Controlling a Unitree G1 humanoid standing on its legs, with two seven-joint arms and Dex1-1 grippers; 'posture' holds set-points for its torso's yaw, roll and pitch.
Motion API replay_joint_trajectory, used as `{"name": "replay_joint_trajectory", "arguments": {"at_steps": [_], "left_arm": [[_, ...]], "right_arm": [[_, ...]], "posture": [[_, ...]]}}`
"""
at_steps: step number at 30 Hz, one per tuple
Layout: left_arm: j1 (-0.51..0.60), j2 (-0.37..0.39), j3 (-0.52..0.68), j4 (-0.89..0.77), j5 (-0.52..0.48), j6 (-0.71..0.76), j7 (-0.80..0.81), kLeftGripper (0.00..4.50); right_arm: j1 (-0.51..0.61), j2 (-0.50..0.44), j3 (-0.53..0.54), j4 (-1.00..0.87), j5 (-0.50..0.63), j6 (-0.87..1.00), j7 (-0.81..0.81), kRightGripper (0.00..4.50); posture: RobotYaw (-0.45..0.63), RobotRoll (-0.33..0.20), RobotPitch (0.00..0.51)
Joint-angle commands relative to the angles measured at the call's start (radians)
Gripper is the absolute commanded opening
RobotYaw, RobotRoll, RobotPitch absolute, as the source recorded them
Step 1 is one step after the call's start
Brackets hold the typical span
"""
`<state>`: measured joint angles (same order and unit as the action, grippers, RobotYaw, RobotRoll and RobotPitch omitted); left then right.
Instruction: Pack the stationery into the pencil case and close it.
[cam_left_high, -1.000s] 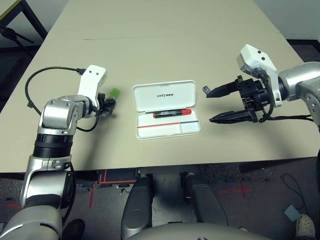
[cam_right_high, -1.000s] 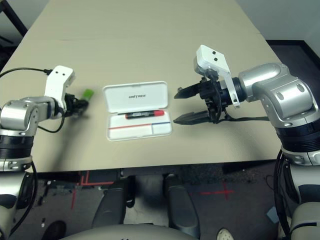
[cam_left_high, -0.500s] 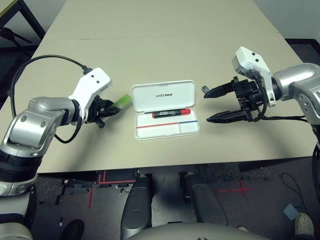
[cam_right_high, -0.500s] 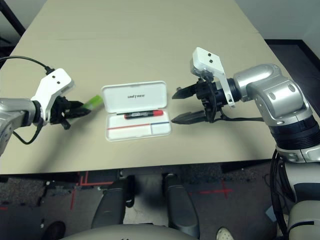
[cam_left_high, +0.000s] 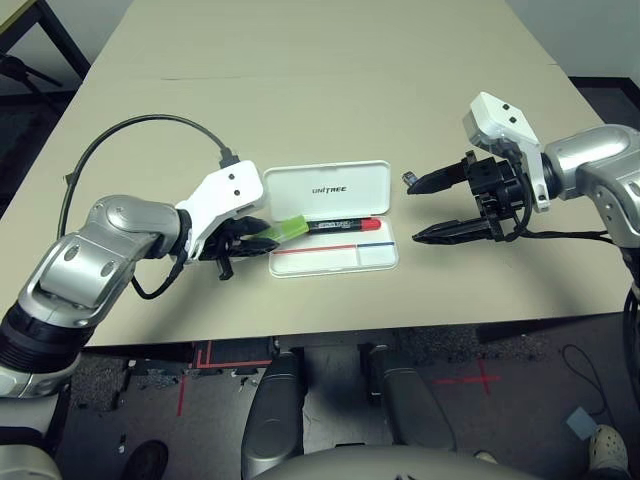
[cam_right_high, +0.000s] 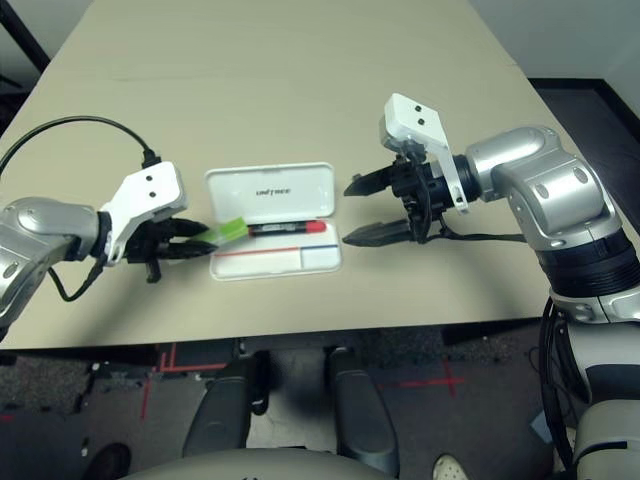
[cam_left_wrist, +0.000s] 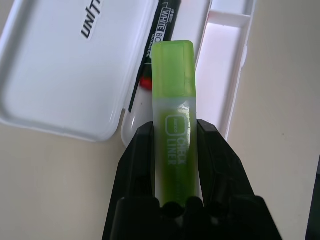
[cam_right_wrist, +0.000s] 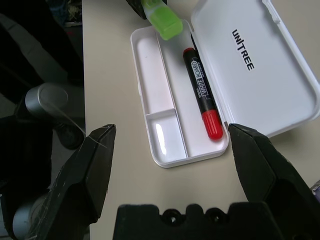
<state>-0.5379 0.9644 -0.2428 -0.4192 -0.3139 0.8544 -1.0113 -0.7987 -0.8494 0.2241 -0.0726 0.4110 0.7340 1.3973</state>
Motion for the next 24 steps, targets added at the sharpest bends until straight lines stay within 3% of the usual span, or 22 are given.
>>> {"name": "replay_joint_trajectory", "arguments": {"at_steps": [1,10,24], "left_arm": [[-0.025,-0.003,-0.075,-0.003,0.041,-0.054,-0.042,1.08],[-0.099,-0.077,-0.194,0.045,0.124,-0.109,-0.073,1.08],[-0.092,-0.151,-0.221,0.048,0.164,-0.061,-0.059,1.08]], "right_arm": [[-0.004,-0.002,0.007,0.001,-0.008,-0.008,0.002,4.50],[0.000,0.000,0.006,-0.004,-0.019,-0.006,-0.004,4.50],[0.012,-0.006,0.010,-0.008,-0.038,-0.014,-0.015,4.50]], "posture": [[0.10,0.000,0.208],[0.08,0.000,0.211],[0.07,0.000,0.216]]}}
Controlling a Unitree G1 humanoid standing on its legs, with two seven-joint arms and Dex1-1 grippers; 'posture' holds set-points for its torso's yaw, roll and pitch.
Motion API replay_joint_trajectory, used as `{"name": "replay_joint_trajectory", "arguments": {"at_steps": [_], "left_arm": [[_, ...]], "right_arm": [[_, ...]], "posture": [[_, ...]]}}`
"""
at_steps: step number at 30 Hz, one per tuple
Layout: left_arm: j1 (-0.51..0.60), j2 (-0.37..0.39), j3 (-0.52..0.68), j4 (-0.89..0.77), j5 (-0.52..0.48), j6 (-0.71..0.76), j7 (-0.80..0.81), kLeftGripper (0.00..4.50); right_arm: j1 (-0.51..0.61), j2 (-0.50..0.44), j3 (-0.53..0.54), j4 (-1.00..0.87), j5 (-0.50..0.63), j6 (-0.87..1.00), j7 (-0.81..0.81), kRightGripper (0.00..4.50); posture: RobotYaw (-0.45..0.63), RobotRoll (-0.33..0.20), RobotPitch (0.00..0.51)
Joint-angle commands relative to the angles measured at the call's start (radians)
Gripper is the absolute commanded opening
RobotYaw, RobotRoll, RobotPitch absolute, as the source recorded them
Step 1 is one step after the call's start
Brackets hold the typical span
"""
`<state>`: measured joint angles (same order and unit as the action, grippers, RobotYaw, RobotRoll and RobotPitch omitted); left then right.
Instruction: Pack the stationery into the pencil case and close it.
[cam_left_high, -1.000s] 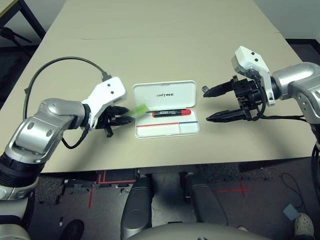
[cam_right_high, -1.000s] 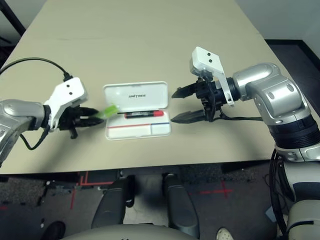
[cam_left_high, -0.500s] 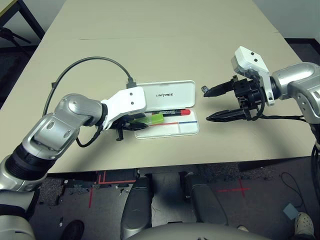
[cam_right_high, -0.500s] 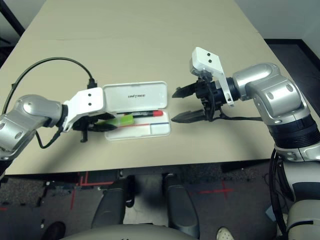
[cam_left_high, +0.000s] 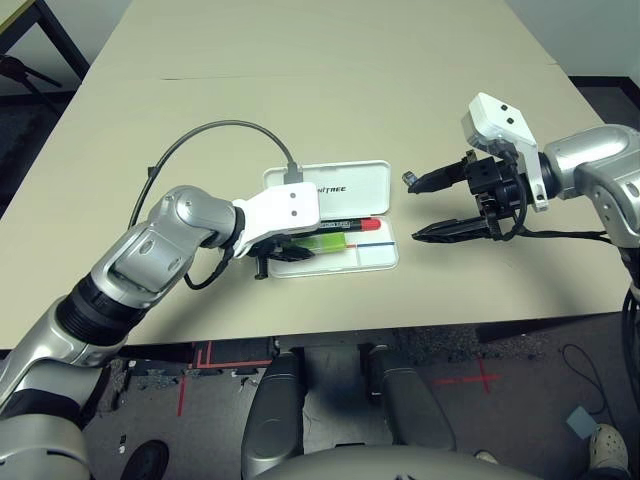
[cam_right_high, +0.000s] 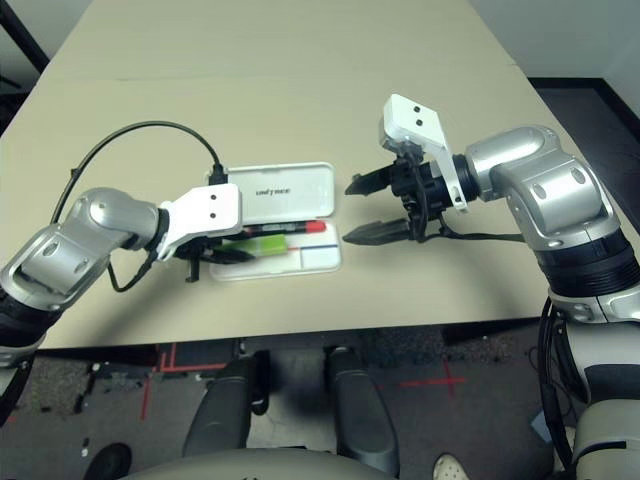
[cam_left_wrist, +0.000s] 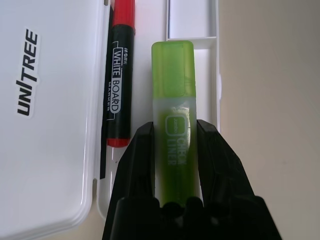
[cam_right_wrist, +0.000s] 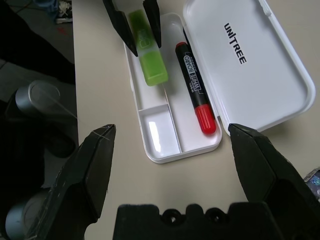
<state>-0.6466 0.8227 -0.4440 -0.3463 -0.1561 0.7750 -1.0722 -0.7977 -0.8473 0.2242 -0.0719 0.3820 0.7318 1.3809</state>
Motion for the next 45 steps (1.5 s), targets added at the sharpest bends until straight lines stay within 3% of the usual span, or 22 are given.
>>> {"name": "replay_joint_trajectory", "arguments": {"at_steps": [1,20,29,35,45], "left_arm": [[0.019,-0.010,-0.022,-0.029,0.007,0.021,0.002,1.08],[0.025,-0.038,-0.036,-0.004,0.037,0.001,-0.001,1.08],[0.022,-0.029,-0.005,-0.013,0.023,0.008,-0.006,4.42],[0.052,0.027,0.081,-0.054,-0.016,0.003,-0.022,4.47],[0.172,0.250,0.254,-0.196,-0.107,0.052,-0.075,4.47]], "right_arm": [[0.012,-0.007,0.011,-0.008,-0.010,-0.014,0.001,4.50],[0.009,0.006,0.019,0.005,-0.034,-0.034,-0.006,4.50],[0.005,0.019,0.025,0.033,-0.051,-0.054,-0.008,4.50],[-0.002,0.026,0.013,0.056,-0.061,-0.060,-0.016,4.50],[-0.037,-0.031,0.008,0.065,-0.098,0.164,-0.127,4.50]], "posture": [[0.07,0.000,0.216],[0.07,0.000,0.212],[0.08,0.000,0.210],[0.08,0.000,0.212],[0.09,0.000,0.217]]}}
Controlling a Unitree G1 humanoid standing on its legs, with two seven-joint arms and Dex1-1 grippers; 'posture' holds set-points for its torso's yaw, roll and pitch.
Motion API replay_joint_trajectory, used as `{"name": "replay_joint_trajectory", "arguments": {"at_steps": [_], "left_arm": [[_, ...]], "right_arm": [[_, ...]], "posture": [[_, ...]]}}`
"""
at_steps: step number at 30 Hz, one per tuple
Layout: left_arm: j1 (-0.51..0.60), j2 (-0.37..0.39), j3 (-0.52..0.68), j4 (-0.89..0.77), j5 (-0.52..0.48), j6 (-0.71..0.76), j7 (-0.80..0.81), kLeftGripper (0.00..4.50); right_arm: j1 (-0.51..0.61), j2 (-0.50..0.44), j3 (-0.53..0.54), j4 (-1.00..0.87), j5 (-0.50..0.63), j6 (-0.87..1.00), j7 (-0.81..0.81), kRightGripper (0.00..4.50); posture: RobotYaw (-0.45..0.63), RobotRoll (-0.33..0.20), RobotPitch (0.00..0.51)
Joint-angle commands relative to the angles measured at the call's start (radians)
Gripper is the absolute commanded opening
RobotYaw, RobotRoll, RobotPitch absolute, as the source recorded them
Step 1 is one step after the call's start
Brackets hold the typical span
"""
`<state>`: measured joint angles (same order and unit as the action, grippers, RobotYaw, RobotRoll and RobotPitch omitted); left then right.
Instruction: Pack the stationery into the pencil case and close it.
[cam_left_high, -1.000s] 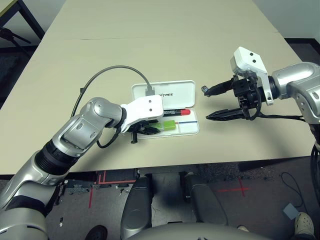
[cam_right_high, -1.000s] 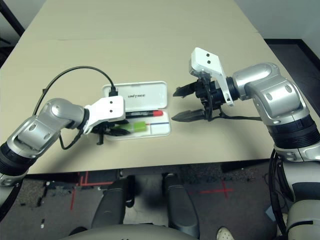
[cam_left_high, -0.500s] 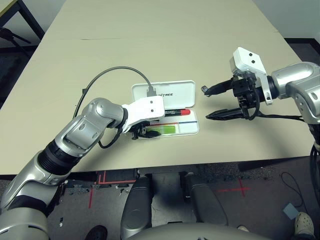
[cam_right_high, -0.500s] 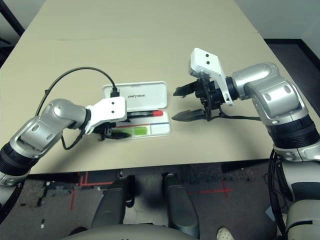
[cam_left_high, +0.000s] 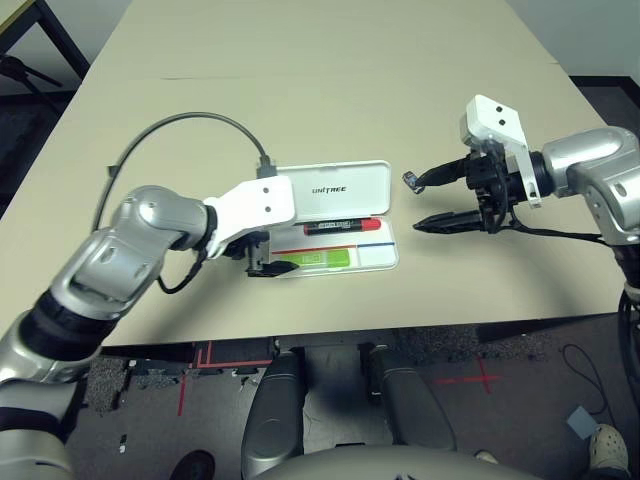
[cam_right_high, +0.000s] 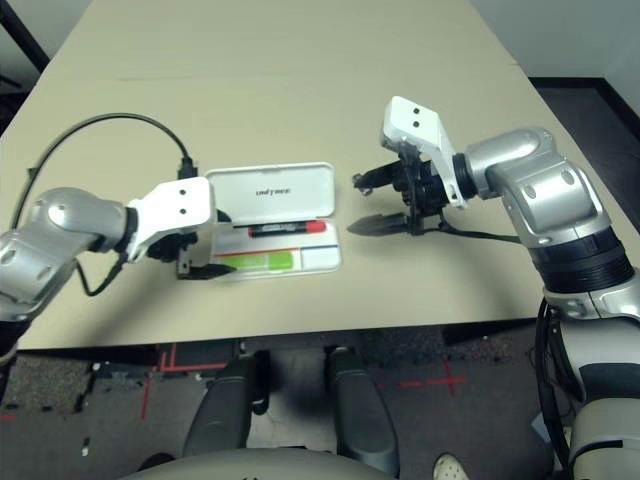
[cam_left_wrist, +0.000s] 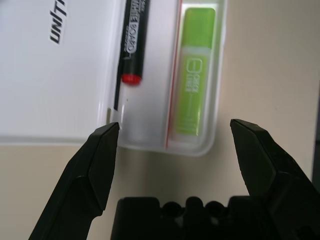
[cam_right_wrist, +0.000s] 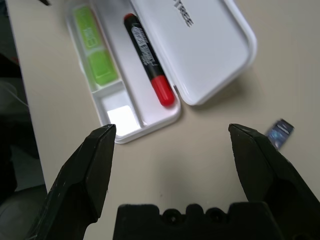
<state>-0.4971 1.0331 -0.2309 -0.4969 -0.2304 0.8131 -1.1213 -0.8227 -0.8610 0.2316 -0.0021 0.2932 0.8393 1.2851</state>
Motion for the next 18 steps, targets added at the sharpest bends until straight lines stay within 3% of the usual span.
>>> {"name": "replay_joint_trajectory", "arguments": {"at_steps": [1,7,11,18], "left_arm": [[0.028,0.054,0.051,-0.050,-0.038,0.014,-0.028,4.47],[0.035,0.094,0.077,-0.043,-0.052,0.003,-0.023,4.47],[0.034,0.078,0.113,-0.044,-0.073,0.009,0.001,4.47],[0.021,0.066,0.146,-0.045,-0.101,0.017,0.020,4.47]], "right_arm": [[-0.015,-0.019,0.003,0.003,-0.018,0.072,-0.048,4.50],[-0.063,0.035,-0.009,0.090,-0.086,0.194,-0.237,4.50],[-0.081,0.097,-0.063,0.129,-0.097,0.239,-0.364,4.50],[-0.075,0.179,-0.070,0.186,-0.122,0.200,-0.500,4.50]], "posture": [[0.10,0.000,0.219],[0.10,0.000,0.219],[0.09,0.000,0.218],[0.10,0.000,0.216]]}}
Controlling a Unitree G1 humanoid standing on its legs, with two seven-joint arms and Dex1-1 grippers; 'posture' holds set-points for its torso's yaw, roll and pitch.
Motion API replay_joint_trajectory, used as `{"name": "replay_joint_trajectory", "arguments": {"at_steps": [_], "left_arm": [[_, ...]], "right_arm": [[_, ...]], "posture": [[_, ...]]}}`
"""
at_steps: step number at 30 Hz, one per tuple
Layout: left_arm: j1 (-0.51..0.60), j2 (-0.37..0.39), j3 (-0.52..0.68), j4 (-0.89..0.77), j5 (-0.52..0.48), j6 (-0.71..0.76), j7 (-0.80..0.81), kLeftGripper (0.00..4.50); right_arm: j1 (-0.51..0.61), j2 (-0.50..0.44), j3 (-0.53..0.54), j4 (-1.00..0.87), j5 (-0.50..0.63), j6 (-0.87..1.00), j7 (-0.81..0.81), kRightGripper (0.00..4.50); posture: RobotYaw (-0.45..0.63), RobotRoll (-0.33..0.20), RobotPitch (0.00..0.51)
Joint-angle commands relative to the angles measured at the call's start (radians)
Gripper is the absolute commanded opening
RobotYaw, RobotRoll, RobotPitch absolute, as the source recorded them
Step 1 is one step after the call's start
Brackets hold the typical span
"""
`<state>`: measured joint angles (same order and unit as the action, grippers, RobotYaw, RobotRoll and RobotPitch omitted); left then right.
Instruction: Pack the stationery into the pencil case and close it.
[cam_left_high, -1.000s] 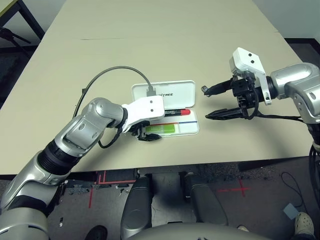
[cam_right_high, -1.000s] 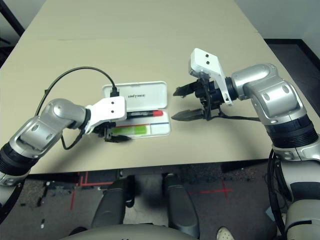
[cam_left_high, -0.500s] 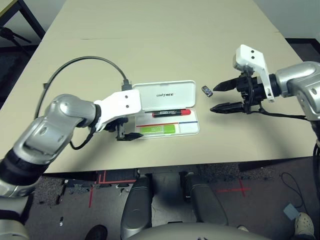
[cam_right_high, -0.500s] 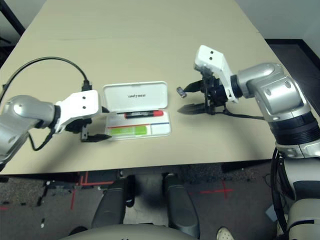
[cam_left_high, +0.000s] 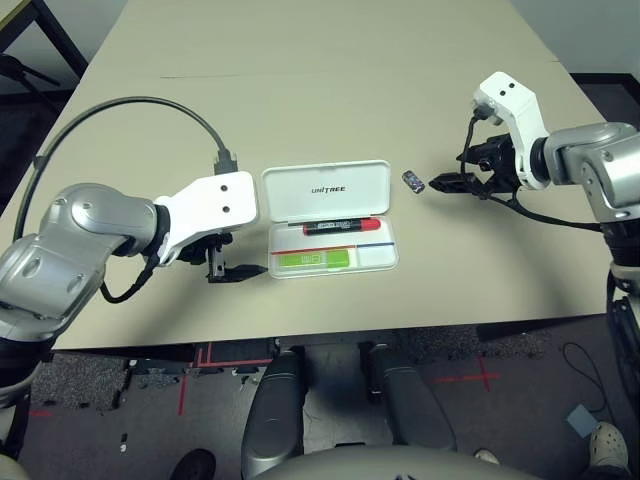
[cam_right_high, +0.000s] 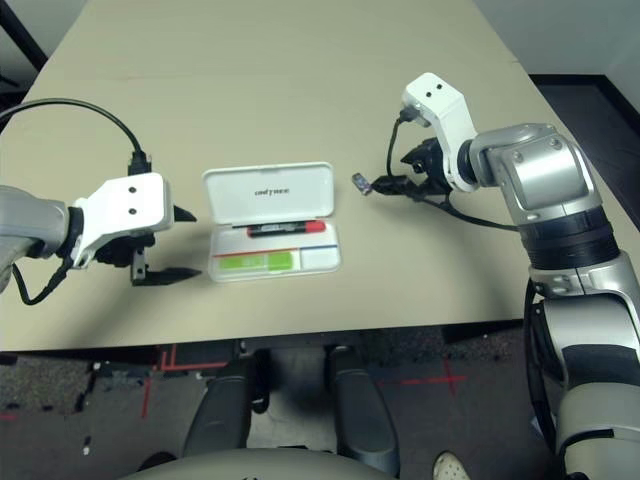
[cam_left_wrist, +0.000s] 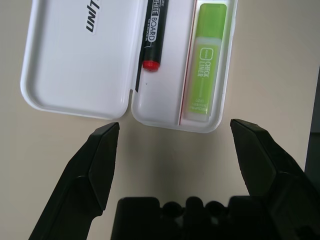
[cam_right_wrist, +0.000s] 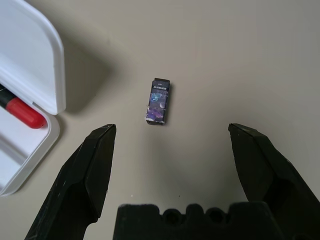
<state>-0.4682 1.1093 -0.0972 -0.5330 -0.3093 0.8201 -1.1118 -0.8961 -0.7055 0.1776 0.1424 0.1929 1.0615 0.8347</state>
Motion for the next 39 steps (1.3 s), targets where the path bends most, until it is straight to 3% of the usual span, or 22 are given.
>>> {"name": "replay_joint_trajectory", "arguments": {"at_steps": [1,11,18,30,39], "left_arm": [[-0.012,-0.017,0.020,-0.012,-0.034,0.016,0.014,4.47],[-0.036,-0.038,0.080,-0.029,-0.128,0.069,0.045,4.47],[-0.083,-0.074,0.145,-0.030,-0.247,0.142,0.077,4.47],[-0.065,-0.051,0.128,-0.023,-0.253,0.115,0.093,4.47],[-0.058,-0.041,0.118,-0.024,-0.250,0.106,0.091,4.47]], "right_arm": [[-0.004,0.039,-0.016,0.060,-0.027,-0.036,-0.067,4.50],[0.021,0.154,0.002,0.182,-0.062,-0.190,-0.145,4.50],[0.053,0.215,0.007,0.225,-0.088,-0.259,-0.178,4.50],[0.084,0.261,-0.004,0.268,-0.121,-0.309,-0.216,4.50],[0.073,0.297,-0.022,0.245,-0.110,-0.201,-0.240,4.50]], "posture": [[0.10,0.000,0.215],[0.12,0.000,0.206],[0.12,0.000,0.206],[0.12,0.000,0.204],[0.12,0.000,0.208]]}}
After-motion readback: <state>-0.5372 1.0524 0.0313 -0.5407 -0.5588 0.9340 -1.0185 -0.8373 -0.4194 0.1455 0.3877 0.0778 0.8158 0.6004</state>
